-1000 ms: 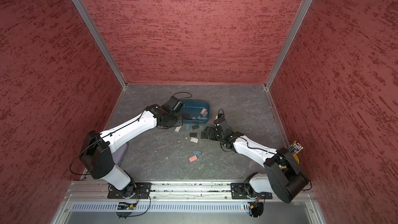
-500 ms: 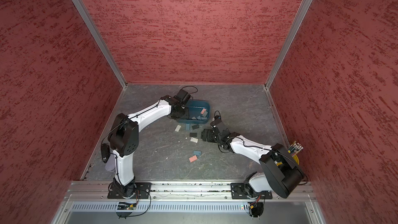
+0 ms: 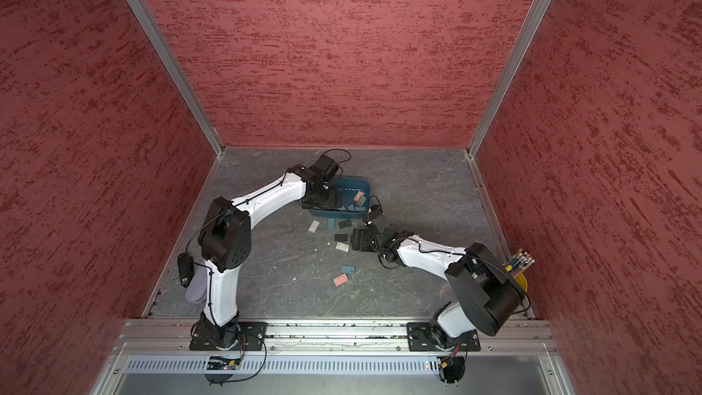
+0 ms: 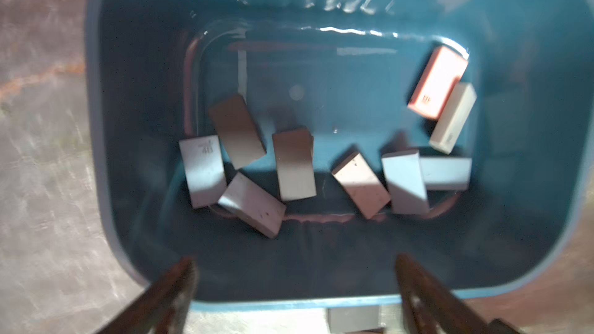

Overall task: Put the eraser in the storage box
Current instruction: Place the eraser in the storage box, then pick up the eraser from the center of the board.

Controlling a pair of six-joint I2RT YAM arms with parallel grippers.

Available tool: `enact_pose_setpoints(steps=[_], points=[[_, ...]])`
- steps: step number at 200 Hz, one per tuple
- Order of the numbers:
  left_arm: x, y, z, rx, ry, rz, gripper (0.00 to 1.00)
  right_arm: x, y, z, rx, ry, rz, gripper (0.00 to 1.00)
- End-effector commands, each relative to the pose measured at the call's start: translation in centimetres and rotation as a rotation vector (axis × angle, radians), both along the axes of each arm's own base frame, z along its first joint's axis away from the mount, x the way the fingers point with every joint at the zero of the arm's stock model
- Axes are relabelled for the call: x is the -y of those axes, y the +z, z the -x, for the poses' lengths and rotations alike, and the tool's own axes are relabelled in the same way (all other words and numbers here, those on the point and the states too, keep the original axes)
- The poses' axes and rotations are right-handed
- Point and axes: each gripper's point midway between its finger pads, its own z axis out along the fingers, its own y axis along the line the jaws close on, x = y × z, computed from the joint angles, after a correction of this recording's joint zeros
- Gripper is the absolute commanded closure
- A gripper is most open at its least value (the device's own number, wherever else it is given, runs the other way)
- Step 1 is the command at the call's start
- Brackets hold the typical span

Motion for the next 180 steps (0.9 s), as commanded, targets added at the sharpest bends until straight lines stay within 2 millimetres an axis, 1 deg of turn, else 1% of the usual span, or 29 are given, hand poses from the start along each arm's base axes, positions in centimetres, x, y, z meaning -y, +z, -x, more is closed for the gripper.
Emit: enact_pose_setpoints(steps=[1, 23, 42, 56, 74, 90, 127, 164, 180], points=[[-0.4, 4.7, -0.3, 0.083, 0.004, 0.036, 0.00, -0.6, 1.0, -1.1, 0.039, -0.015, 0.004, 0.11], [-1.1, 7.3, 0.4, 0.122, 0.009, 0.047, 0.00, -0.9, 0.9, -1.2, 0.038, -0.012, 0.017, 0.11], [-2.3, 9.4, 1.1, 0.158, 0.024, 0.037, 0.00, -1.2, 0.6, -1.2, 0.037, -0.007, 0.033, 0.12], [-3.3, 10.6, 2.0, 0.172, 0.034, 0.026, 0.00, -1.6, 0.3, -1.3, 0.035, -0.003, 0.053, 0.13], [-4.4, 11.2, 3.4, 0.173, 0.041, 0.021, 0.00, -1.8, 0.0, -1.2, 0.032, -0.001, 0.065, 0.15], [-5.2, 11.0, 4.9, 0.158, 0.044, 0.025, 0.00, -1.6, -0.2, -1.2, 0.029, -0.013, 0.077, 0.19], [-7.1, 9.6, 8.2, 0.129, 0.065, 0.036, 0.00, -0.4, -0.4, -1.3, 0.032, -0.062, 0.123, 0.28], [-8.4, 8.4, 10.3, 0.118, 0.098, 0.048, 0.00, -0.8, -1.2, -1.1, 0.015, -0.050, 0.134, 0.35], [-9.0, 7.7, 11.0, 0.111, 0.114, 0.043, 0.00, -1.0, -1.1, -1.2, 0.017, -0.047, 0.132, 0.36]])
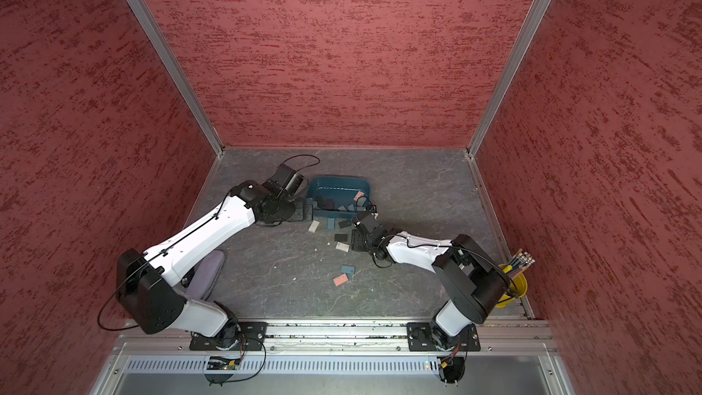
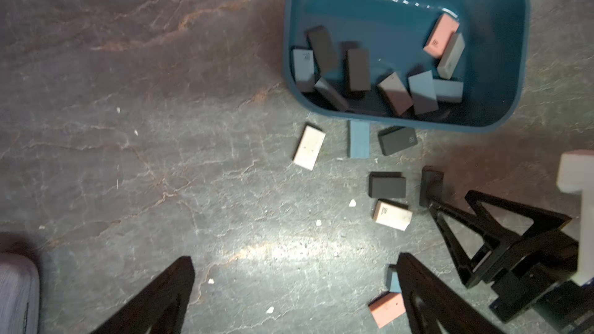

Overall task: Put the eraser in the storage box
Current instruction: Pick up the eraser from the center of the board.

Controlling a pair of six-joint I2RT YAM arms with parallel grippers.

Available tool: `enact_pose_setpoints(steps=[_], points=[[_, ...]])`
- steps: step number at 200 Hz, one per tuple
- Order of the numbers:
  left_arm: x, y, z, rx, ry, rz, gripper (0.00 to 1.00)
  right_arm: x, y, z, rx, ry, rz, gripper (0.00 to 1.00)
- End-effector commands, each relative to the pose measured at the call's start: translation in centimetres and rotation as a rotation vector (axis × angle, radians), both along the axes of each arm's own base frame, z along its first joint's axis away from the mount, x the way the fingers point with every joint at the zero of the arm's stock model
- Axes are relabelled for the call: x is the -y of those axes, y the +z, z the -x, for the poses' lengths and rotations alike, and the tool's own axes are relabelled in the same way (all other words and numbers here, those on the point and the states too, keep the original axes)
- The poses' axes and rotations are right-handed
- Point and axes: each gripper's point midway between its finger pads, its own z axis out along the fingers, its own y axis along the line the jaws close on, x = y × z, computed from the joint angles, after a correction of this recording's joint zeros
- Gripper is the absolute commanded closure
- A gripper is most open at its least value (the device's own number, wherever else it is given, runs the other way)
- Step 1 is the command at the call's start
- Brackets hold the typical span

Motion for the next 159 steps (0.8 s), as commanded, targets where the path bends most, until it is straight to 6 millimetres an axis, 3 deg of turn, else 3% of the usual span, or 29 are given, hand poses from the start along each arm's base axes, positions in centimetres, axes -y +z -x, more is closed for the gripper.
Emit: enact_pose_setpoints(steps=[1, 73, 159], points=[[-0.5, 0.0, 0.6, 0.017, 0.038, 0.029, 0.00, -0.5, 0.4, -0.5, 0.019, -0.006, 0.013, 0.37], [-2.3, -3.7, 3.5, -0.036, 0.083, 0.017, 0.00, -0.7, -0.2, -0.7, 0.011, -0.005, 0.049, 0.46], [-3.1, -5.4, 5.4, -0.064, 0.107, 0.032, 0.00, -1.4, -1.9, 0.0, -0.027, 0.008, 0.109, 0.60]])
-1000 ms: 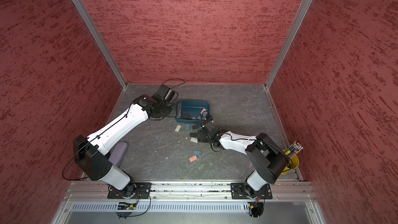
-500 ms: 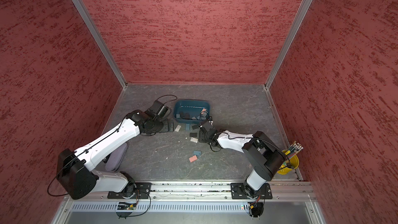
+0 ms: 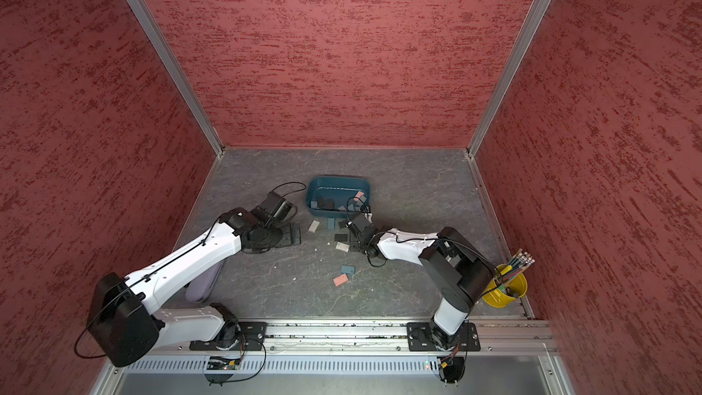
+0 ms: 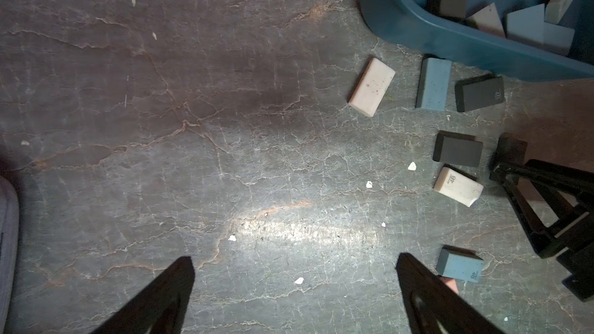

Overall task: Put the eraser in the storage box
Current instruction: Pick up the eraser from the center of the board.

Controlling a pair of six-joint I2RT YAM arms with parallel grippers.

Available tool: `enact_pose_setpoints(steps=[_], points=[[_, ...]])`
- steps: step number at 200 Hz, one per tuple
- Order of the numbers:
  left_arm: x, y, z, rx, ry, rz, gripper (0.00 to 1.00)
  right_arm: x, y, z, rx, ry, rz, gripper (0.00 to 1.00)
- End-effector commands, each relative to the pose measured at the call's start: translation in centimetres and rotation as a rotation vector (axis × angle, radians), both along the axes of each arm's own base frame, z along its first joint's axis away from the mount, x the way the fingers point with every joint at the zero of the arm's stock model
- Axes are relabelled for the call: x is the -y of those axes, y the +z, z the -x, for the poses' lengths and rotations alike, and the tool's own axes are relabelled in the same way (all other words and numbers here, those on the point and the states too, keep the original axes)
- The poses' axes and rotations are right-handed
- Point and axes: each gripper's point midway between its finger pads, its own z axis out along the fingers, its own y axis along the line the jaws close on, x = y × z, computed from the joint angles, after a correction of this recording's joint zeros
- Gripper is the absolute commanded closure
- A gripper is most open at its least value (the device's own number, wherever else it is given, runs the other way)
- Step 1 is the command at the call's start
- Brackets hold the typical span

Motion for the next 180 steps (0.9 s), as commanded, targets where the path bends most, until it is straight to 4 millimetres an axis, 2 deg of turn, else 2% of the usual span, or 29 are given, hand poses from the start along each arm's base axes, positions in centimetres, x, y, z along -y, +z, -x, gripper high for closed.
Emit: enact_pose_setpoints(steps=[1, 51, 71, 90, 138, 180], points=[[0.2, -0.3, 0.3, 0.004, 0.011, 0.026, 0.00, -0.1, -0.7, 0.4, -0.021, -0.004, 0.041, 0.60], [0.0, -1.2, 1.1, -0.012, 0.019, 0.018, 0.00, 0.2, -0.7, 0.6, -0.029, -0.010, 0.068, 0.69], [-0.1, -1.6, 1.3, -0.015, 0.026, 0.022, 0.00, 0.3, -0.9, 0.7, -0.036, -0.009, 0.069, 0.78], [0.3, -2.0, 1.6, -0.024, 0.023, 0.038, 0.00, 0.2, -0.8, 0.8, -0.035, -0.007, 0.064, 0.79], [0.8, -3.0, 2.3, -0.043, 0.018, 0.024, 0.00, 0.3, 1.3, 0.0, 0.009, -0.016, 0.070, 0.81], [1.7, -3.9, 3.3, -0.051, 0.004, 0.015, 0.00, 0.2, 4.1, -0.8, 0.063, -0.021, 0.067, 0.81]])
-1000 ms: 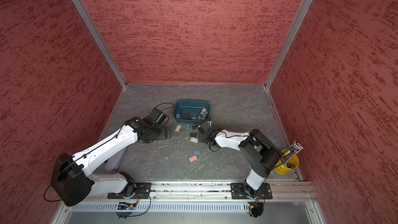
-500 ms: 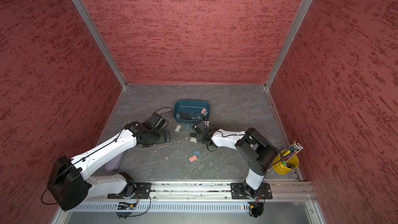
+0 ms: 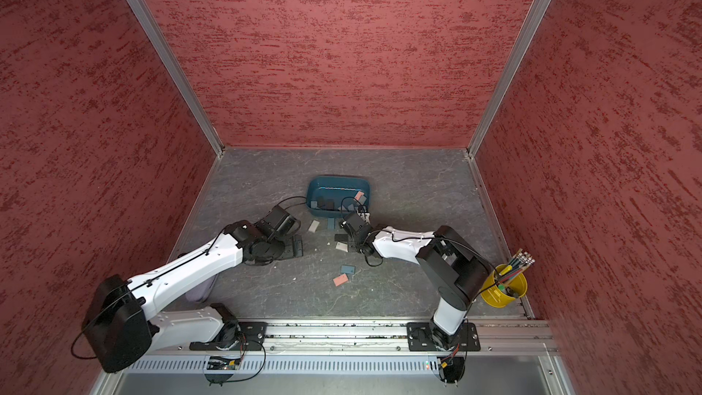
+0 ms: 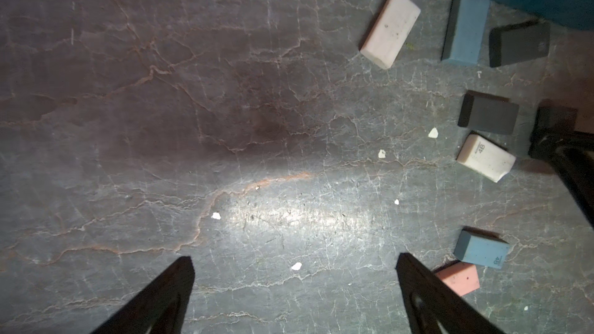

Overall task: Put the eraser in the storage box
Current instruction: Pick up the eraser from the center of the board, then place the eraser in the storage box.

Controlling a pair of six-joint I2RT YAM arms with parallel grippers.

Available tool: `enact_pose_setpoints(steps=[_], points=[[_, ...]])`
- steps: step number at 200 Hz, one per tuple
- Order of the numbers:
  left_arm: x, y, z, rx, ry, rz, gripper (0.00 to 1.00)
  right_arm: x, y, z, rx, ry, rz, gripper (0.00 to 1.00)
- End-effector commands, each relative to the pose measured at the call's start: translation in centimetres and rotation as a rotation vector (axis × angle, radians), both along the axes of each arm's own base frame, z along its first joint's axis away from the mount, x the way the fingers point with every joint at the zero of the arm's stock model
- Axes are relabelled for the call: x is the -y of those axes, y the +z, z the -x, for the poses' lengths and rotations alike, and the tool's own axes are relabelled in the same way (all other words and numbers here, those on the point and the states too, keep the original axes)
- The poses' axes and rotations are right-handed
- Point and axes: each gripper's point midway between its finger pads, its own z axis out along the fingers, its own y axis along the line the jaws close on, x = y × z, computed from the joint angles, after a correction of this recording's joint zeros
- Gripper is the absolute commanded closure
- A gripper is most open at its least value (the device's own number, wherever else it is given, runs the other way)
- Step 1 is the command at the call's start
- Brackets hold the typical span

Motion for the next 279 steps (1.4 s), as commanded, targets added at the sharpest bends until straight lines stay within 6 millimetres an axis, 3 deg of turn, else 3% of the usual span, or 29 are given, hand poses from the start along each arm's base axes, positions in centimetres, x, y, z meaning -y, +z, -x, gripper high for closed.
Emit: enact_pose_setpoints(steps=[1, 60, 111, 163, 223, 239, 279], points=[[0.5, -0.6, 0.2, 0.004, 0.013, -0.004, 0.00, -0.3, 3.3, -1.1, 0.074, -0.005, -0.002, 0.81], [2.7, -1.7, 2.0, -0.002, -0.032, -0.014, 0.00, -1.5, 7.2, -2.8, 0.141, 0.012, -0.017, 0.81], [3.1, -2.8, 4.1, -0.012, -0.050, -0.005, 0.00, -2.9, 10.3, -6.2, 0.197, 0.026, -0.029, 0.80], [3.1, -3.7, 6.2, -0.016, -0.035, 0.013, 0.00, -4.8, 9.4, -9.7, 0.177, 0.052, -0.051, 0.79], [3.4, -4.7, 7.0, -0.036, -0.045, -0.024, 0.00, -4.9, 6.7, -12.9, 0.140, 0.050, -0.017, 0.76], [3.6, -4.8, 7.0, -0.036, -0.049, -0.022, 0.00, -4.8, 6.5, -13.4, 0.140, 0.048, -0.017, 0.71], [4.0, -4.5, 6.1, -0.024, -0.065, -0.030, 0.00, -4.9, 7.7, -13.2, 0.151, 0.069, -0.046, 0.48]])
